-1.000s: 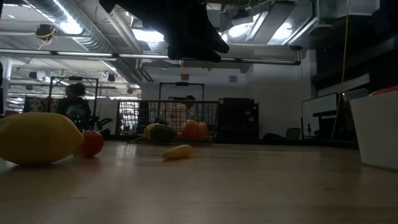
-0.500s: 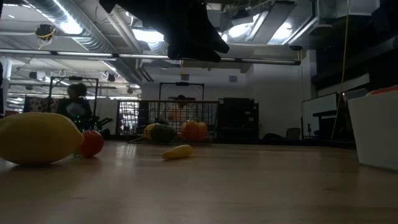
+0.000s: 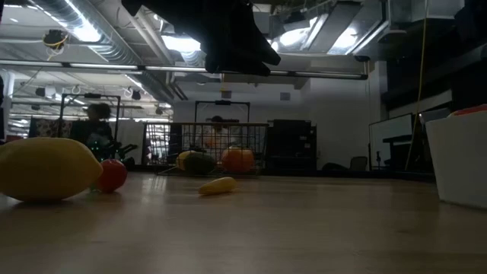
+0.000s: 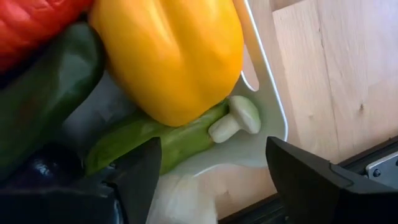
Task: Sort produce into baskets
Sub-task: Put the garlic into the white bin
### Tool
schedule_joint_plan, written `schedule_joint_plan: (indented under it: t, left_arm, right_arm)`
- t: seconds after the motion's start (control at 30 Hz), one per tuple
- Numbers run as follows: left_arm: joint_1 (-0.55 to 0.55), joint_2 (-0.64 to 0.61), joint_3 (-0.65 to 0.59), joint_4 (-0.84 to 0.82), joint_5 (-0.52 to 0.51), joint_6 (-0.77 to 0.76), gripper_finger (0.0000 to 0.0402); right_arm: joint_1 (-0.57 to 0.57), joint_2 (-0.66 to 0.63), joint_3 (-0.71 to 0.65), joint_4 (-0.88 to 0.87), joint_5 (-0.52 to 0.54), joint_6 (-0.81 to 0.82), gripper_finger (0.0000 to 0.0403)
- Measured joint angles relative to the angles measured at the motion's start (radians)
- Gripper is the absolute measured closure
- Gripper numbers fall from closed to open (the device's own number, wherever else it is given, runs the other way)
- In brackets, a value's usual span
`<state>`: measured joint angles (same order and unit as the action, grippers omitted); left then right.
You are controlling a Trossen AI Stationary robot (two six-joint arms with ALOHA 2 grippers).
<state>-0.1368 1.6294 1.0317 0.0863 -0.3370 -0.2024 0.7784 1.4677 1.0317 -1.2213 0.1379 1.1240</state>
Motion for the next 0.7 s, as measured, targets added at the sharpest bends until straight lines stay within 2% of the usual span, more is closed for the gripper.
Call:
schedule_joint_plan:
  t: [0.4,0.7]
  left_arm:
    - [0.000,0.000,0.000,0.000,0.000,0.002,0.0199]
    - [0.000,0.000,0.000,0.000,0.000,0.002,0.0199]
  right_arm:
    - [0.000,0.000,0.000,0.000,-0.001,-0.002,0.0113]
    - [0.000,0.000,0.007,-0.065,-0.096,0.027,0.0113]
